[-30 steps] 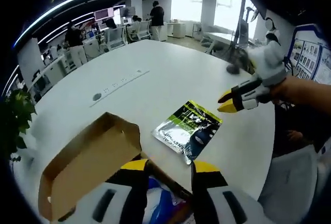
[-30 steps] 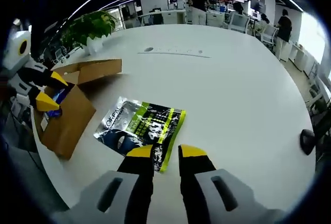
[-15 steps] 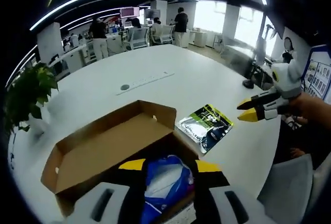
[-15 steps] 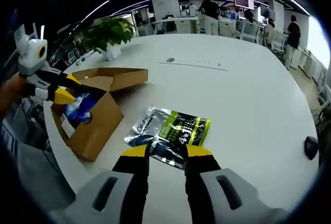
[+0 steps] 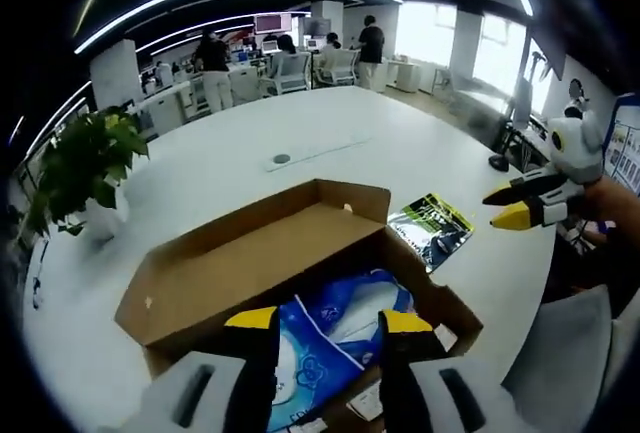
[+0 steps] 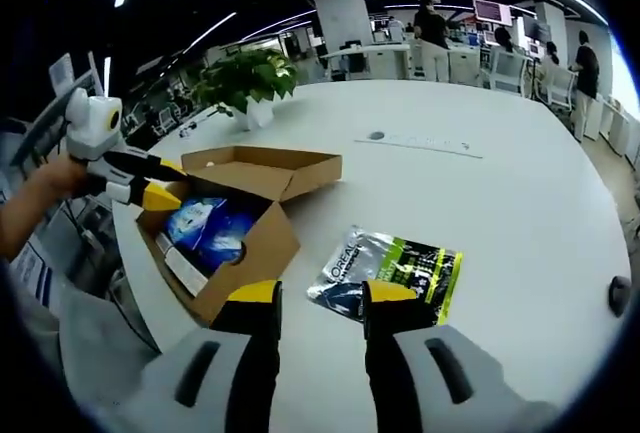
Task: Operate the shoe box by opening the lid, removing the specified soft item, and placing it in the target area until the item is outside and the box remains undamaged.
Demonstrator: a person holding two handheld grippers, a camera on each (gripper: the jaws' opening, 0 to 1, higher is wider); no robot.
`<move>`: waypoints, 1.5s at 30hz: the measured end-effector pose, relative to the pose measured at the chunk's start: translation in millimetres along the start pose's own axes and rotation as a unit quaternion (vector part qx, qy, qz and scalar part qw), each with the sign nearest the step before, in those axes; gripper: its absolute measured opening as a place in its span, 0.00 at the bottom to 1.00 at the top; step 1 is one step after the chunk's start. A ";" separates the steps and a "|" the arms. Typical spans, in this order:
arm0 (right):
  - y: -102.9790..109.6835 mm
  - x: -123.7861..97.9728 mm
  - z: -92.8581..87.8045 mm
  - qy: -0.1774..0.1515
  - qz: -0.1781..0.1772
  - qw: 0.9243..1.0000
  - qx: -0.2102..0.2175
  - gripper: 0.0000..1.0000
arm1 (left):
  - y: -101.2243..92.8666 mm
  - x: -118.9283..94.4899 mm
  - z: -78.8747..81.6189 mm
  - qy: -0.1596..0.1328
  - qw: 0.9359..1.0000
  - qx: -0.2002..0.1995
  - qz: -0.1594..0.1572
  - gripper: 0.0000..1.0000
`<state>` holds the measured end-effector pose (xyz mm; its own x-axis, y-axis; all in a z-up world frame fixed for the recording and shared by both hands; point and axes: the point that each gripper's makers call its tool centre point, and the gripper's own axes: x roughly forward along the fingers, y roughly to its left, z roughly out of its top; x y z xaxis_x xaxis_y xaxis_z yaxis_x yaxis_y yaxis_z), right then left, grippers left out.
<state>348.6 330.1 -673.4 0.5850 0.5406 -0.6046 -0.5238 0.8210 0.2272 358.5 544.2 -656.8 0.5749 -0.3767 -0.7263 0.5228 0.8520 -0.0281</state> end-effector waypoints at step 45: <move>138.4 89.8 20.2 0.016 0.144 0.989 -0.032 0.28 | 110.1 -65.5 -129.4 0.052 0.983 -0.115 0.132 0.30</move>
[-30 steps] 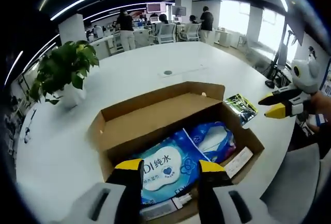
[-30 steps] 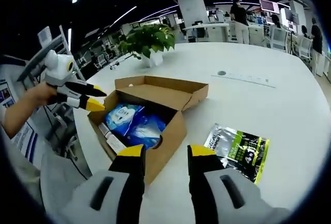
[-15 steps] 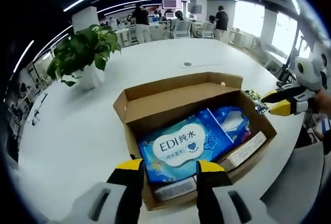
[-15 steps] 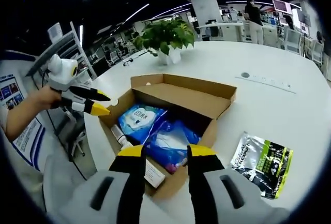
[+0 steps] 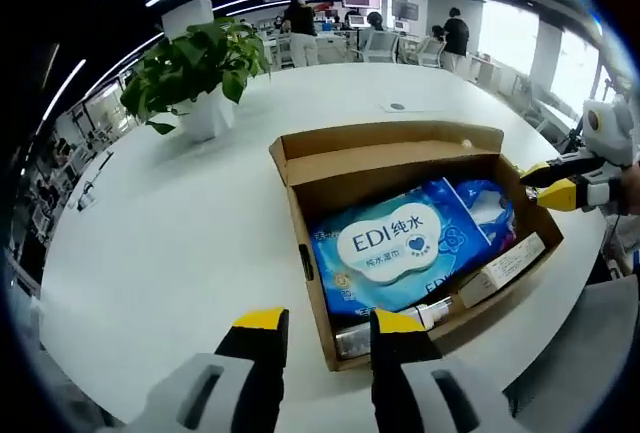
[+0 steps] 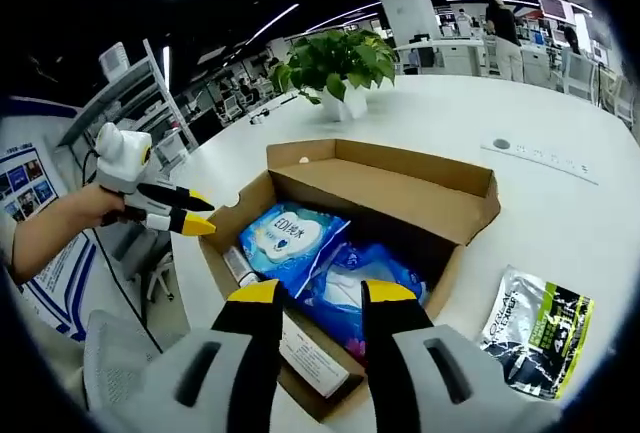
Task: Operate the shoe box by opening the lid, removing the specified soft item, and placing it in the target area until the item is outside and the box remains undamaged.
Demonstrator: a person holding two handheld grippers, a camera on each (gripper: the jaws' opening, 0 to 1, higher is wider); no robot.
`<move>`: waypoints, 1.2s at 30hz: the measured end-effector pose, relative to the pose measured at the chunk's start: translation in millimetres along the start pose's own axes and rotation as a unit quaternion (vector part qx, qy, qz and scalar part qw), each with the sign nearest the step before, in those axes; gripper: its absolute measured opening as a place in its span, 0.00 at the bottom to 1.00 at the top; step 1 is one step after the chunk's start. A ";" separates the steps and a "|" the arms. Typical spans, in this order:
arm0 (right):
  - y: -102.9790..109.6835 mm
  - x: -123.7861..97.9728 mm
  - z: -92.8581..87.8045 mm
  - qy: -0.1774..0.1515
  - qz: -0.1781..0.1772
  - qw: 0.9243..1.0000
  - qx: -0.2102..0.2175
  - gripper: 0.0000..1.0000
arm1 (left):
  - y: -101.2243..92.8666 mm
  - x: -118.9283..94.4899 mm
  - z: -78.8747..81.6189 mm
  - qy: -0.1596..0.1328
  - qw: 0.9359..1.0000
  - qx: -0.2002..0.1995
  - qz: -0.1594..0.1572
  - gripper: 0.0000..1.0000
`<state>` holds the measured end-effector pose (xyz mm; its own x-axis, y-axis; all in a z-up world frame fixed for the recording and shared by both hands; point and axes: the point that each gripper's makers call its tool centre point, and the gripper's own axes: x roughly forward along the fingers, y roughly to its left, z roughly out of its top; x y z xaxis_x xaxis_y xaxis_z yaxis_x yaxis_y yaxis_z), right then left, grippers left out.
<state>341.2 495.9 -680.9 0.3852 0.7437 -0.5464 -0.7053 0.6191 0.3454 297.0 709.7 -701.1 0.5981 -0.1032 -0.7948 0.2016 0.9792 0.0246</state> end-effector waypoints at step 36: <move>10.7 73.0 0.7 0.021 0.021 0.999 0.024 0.12 | -0.3 8.4 -12.3 -0.002 0.996 -0.080 -0.026 0.06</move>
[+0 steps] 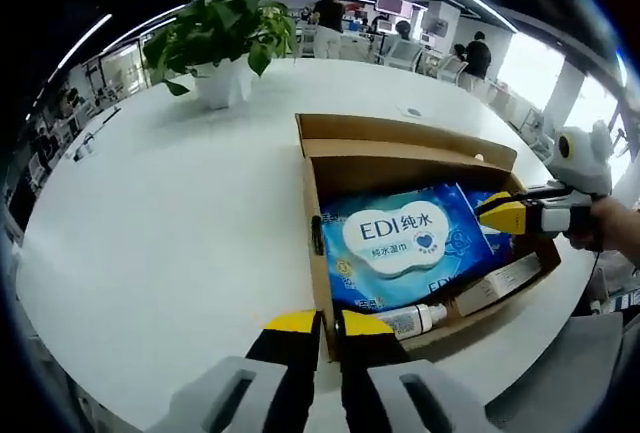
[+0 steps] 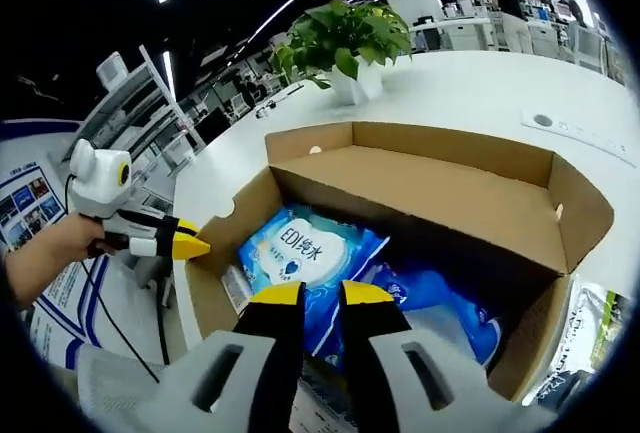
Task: Operate the shoe box by opening the lid, removing the specified soft item, and placing it in the target area until the item is outside and the box remains undamaged.
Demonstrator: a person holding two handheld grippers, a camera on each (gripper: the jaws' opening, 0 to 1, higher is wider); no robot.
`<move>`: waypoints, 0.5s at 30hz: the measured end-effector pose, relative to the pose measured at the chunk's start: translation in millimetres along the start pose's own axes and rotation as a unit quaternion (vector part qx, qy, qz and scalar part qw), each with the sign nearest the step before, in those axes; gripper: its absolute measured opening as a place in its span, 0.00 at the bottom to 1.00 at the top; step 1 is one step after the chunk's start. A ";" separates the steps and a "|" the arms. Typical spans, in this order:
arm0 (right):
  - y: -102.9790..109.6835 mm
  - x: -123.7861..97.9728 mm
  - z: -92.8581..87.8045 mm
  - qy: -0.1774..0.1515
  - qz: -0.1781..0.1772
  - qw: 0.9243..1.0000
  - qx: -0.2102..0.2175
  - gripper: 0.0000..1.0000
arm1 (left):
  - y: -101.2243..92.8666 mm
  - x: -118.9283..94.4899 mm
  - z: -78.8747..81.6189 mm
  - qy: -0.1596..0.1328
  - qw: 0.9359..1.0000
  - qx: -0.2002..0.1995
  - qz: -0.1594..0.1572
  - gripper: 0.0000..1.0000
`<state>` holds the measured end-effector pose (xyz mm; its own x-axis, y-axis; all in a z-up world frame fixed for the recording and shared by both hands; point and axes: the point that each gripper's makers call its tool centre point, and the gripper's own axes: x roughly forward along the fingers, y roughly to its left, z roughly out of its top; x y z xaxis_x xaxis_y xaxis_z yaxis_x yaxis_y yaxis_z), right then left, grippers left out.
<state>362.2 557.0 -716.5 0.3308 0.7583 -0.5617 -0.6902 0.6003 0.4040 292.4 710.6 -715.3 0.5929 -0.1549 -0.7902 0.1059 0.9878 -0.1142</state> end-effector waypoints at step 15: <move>4.9 12.6 -2.3 -0.001 0.012 1.000 0.024 0.18 | -0.7 0.2 -0.1 -0.003 1.000 -0.005 -0.003 0.06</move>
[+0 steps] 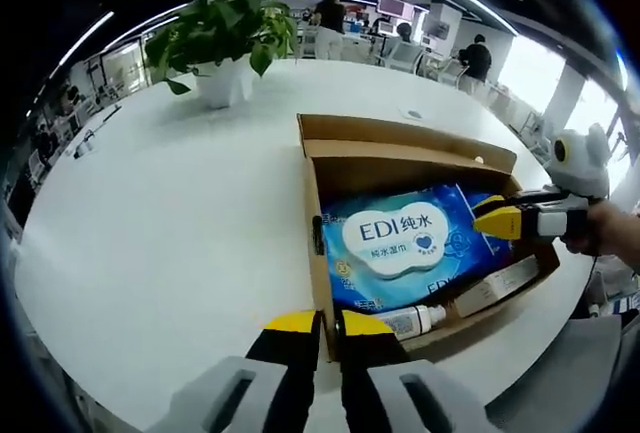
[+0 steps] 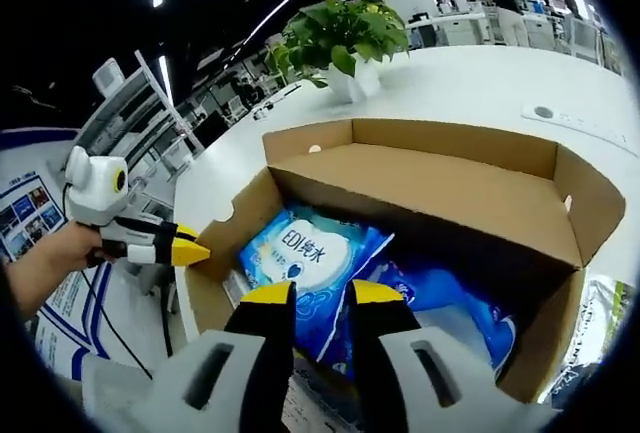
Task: Operate the shoe box by opening the lid, removing the specified soft item, and placing it in the target area until the item is outside and the box remains undamaged.
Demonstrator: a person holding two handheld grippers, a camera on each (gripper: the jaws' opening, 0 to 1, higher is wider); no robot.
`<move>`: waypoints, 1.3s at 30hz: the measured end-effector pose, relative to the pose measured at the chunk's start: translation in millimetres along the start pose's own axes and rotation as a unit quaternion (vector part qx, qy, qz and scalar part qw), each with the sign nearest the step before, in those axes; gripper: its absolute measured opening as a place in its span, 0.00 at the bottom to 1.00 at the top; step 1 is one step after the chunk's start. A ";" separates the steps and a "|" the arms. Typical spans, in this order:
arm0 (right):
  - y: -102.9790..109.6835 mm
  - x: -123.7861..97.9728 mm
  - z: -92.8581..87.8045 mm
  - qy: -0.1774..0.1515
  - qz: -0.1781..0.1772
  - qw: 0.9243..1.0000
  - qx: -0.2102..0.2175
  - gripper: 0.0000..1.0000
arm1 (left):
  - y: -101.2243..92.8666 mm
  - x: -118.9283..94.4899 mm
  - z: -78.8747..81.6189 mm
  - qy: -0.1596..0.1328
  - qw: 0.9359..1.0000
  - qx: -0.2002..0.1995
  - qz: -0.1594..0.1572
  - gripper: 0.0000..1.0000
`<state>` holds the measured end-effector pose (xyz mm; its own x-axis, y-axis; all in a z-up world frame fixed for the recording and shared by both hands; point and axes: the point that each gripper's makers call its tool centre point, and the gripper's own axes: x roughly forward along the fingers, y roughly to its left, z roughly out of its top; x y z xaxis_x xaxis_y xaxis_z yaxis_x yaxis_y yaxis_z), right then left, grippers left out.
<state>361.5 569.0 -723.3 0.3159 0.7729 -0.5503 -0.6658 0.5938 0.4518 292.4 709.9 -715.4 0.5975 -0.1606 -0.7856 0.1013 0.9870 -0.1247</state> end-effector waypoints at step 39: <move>-4.4 -37.2 16.7 -0.021 -0.024 0.999 -0.011 0.00 | -0.1 1.6 0.2 0.005 1.000 0.016 -0.004 0.07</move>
<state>364.0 541.3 -693.0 0.3758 0.7531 -0.5399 -0.6637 0.6254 0.4104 293.5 709.6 -716.5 0.5891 -0.1684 -0.7903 0.1309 0.9850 -0.1123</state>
